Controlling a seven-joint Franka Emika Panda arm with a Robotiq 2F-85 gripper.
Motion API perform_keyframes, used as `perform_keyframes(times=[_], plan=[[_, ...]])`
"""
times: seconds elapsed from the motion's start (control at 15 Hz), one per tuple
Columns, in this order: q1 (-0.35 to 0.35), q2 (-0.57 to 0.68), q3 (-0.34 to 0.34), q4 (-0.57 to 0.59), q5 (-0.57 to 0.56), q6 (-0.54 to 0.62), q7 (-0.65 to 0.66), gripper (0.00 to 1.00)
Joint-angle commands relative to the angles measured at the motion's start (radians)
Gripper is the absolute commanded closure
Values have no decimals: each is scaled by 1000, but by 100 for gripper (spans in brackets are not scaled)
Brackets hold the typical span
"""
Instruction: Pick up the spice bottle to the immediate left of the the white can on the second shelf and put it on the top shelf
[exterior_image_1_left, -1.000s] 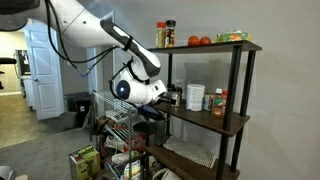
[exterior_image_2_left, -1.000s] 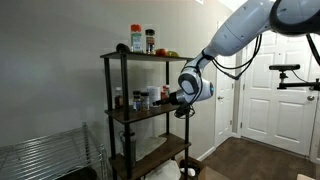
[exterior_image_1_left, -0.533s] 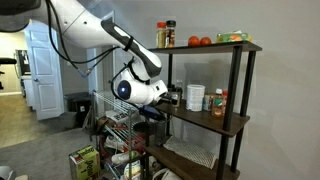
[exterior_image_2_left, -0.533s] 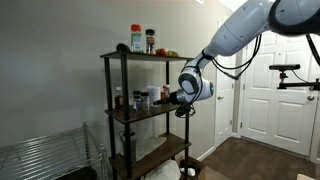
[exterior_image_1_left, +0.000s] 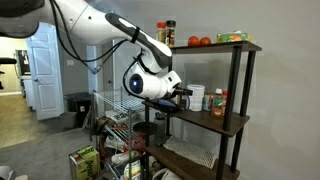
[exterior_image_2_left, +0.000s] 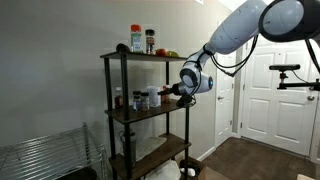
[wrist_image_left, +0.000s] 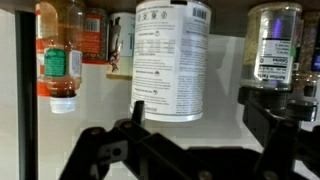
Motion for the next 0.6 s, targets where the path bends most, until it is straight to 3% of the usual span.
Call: perform_keyframes(times=[0.0,0.53], plan=[[47,56,-52,59,0,-3,-4,0],[116,99,-85,69,0,-18,6,0]])
